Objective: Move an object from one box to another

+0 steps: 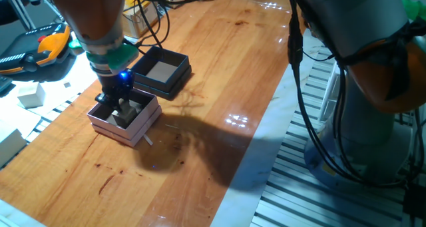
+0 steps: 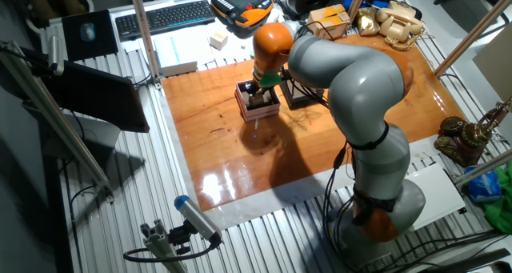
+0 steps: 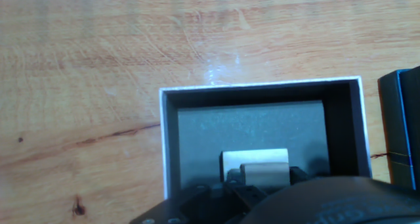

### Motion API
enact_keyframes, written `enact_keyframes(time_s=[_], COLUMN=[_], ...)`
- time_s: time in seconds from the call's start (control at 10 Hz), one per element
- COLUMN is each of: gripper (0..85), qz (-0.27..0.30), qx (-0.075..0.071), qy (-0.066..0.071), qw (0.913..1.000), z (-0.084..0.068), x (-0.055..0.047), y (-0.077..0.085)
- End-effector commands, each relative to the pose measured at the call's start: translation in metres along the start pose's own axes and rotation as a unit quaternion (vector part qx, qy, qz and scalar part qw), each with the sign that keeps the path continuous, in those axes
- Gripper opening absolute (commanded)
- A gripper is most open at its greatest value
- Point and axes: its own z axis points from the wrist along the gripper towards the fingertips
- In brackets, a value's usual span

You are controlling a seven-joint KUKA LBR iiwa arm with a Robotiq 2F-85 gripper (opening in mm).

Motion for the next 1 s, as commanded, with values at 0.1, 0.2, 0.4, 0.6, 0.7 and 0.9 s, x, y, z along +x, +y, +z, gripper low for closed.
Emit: enact_keyframes(time_s=[0.1,0.2,0.4,0.6,0.7,0.9], gripper=[68.0,68.0,68.0,51.0,51.0,17.0], qz=[0.006,0.009,0.013,0.007,0.001,-0.012], qx=[-0.002,-0.001,0.0,-0.001,-0.001,-0.002], qy=[-0.001,0.001,0.008,0.018,0.023,0.031], qw=[1.0,1.0,0.9999,0.9998,0.9997,0.9995], z=[-0.004,-0.01,-0.027,-0.045,-0.056,-0.084], x=[0.001,0.001,0.003,0.004,0.003,0.0], y=[0.0,-0.001,-0.002,-0.01,-0.016,-0.03])
